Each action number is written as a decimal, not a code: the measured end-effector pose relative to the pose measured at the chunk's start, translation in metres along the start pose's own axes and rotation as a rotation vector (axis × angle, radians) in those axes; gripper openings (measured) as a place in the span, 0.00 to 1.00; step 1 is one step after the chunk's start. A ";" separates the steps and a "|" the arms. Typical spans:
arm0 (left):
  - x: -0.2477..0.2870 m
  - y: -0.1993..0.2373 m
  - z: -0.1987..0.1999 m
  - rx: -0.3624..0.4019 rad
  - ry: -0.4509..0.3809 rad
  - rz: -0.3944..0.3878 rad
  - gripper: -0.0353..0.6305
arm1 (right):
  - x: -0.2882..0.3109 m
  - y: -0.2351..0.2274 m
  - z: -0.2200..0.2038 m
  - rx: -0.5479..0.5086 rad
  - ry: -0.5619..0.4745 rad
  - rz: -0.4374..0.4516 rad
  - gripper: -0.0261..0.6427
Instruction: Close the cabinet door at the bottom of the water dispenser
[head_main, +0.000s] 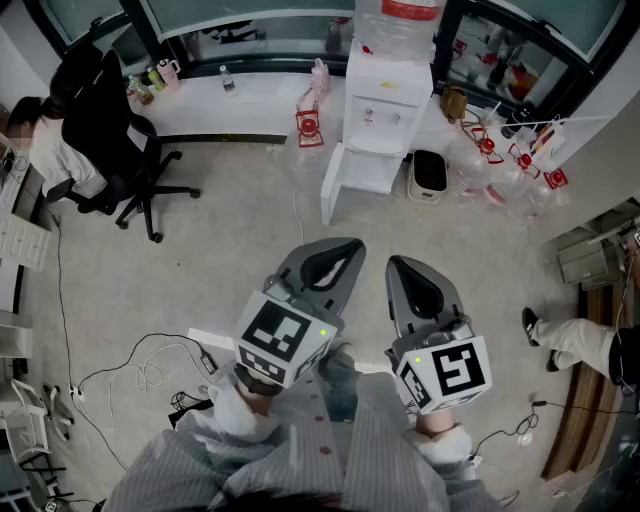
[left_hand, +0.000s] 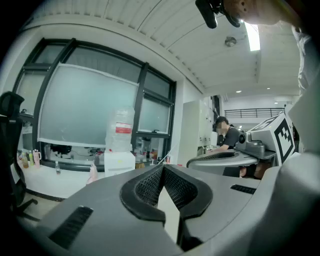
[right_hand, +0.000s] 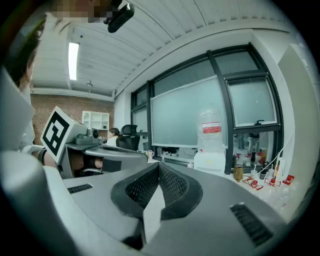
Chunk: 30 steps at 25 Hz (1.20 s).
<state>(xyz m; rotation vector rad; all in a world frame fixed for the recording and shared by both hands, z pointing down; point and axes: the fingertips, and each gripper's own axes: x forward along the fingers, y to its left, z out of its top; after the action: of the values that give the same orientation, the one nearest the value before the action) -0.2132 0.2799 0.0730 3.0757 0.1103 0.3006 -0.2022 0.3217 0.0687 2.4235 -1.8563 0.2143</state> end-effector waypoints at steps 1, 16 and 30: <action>0.000 -0.001 0.000 0.000 0.001 0.001 0.07 | -0.001 0.000 0.000 0.001 -0.001 0.001 0.06; -0.002 -0.013 0.003 0.003 -0.001 0.054 0.07 | -0.021 -0.007 0.000 0.001 -0.015 0.035 0.06; 0.006 -0.008 0.005 0.000 -0.013 0.109 0.07 | -0.025 -0.024 -0.003 -0.002 -0.022 0.057 0.06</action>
<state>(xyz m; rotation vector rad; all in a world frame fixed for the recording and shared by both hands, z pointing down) -0.2065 0.2883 0.0693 3.0892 -0.0579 0.2846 -0.1859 0.3520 0.0685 2.3830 -1.9356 0.1900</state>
